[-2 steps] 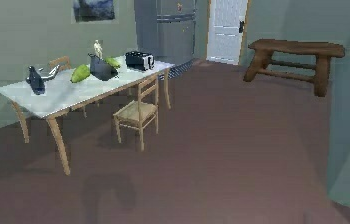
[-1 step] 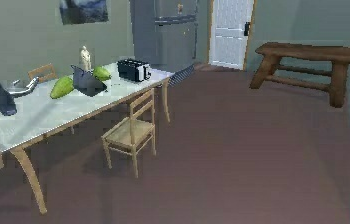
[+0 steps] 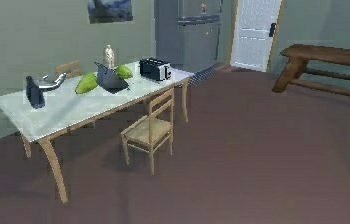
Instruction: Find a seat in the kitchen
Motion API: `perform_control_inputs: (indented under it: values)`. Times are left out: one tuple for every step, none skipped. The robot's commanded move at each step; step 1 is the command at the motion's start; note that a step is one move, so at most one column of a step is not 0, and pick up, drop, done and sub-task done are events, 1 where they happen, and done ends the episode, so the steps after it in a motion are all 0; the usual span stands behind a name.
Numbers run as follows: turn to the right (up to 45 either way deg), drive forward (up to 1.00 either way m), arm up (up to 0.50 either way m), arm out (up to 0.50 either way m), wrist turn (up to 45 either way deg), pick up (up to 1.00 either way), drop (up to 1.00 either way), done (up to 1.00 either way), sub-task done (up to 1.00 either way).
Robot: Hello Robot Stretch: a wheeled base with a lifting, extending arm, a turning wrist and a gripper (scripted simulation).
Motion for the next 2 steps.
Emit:
perform_control_inputs:
  values:
    - [0.0, 0.55, 0.0, 0.0, 0.0, 0.0, 0.0, 0.0, 0.0]
    - [-12.0, 0.0, 0.0, 0.0, 0.0, 0.0, 0.0, 0.0, 0.0]
